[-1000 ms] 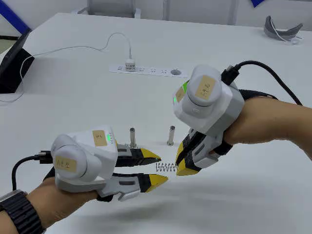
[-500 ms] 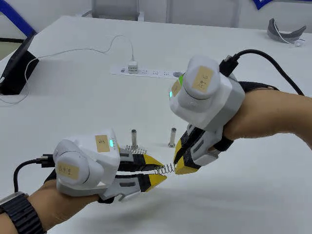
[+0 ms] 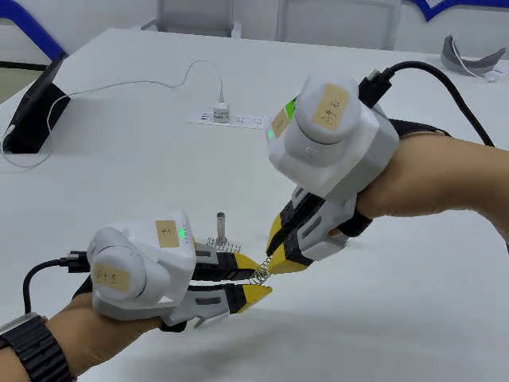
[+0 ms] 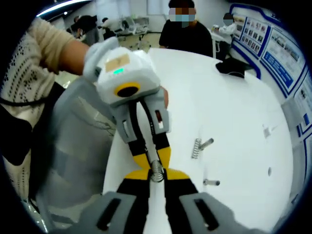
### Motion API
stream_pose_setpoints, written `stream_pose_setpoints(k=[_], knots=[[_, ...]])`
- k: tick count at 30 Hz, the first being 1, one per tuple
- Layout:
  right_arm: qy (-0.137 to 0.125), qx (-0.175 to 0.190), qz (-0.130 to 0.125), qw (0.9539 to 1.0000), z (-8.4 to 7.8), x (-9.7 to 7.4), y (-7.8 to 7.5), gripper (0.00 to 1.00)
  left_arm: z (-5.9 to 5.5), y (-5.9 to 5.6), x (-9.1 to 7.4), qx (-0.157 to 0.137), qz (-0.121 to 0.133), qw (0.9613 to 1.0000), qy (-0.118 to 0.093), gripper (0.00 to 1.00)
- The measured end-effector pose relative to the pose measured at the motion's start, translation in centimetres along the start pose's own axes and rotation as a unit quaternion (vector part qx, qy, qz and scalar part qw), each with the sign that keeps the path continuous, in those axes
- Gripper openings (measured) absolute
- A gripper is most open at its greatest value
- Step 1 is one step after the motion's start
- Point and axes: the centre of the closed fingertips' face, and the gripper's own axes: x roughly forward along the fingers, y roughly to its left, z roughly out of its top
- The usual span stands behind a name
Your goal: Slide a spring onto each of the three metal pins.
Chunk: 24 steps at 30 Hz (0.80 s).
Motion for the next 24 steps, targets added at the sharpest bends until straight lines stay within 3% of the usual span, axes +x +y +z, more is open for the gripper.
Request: stream_pose_setpoints(k=[8, 24], knots=[[-0.010, -0.008, -0.006, 0.9999, 1.1, 0.1, -0.2, 0.12, 0.3, 0.2, -0.2, -0.010, 0.004, 0.9999, -0.009, 0.11], [0.010, -0.008, -0.009, 0.9999, 0.8, 0.4, -0.5, 0.11, 0.1, 0.3, -0.4, -0.023, 0.006, 0.9995, -0.021, 0.16]])
